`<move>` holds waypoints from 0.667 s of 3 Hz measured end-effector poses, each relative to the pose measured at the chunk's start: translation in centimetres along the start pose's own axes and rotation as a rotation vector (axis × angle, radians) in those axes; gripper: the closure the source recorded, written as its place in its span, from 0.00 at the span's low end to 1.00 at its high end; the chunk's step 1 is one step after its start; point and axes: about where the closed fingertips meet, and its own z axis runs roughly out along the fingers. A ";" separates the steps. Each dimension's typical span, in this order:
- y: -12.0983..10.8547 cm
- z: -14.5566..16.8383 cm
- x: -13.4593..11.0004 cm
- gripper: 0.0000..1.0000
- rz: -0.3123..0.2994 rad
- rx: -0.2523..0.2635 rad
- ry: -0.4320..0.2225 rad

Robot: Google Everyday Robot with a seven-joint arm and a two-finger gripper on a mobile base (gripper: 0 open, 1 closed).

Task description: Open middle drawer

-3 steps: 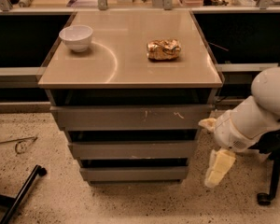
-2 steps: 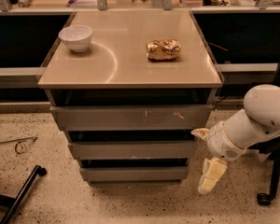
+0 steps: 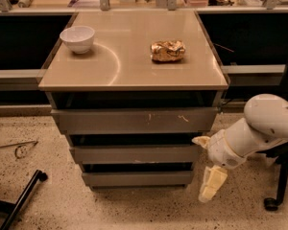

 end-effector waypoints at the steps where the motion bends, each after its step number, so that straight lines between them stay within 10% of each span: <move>1: 0.1 4.0 0.2 0.00 -0.014 -0.019 -0.101; 2: 0.5 8.0 0.0 0.00 -0.044 -0.062 -0.188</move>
Offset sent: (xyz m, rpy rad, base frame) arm -0.0066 0.0620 -0.0976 0.2906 0.0100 0.0907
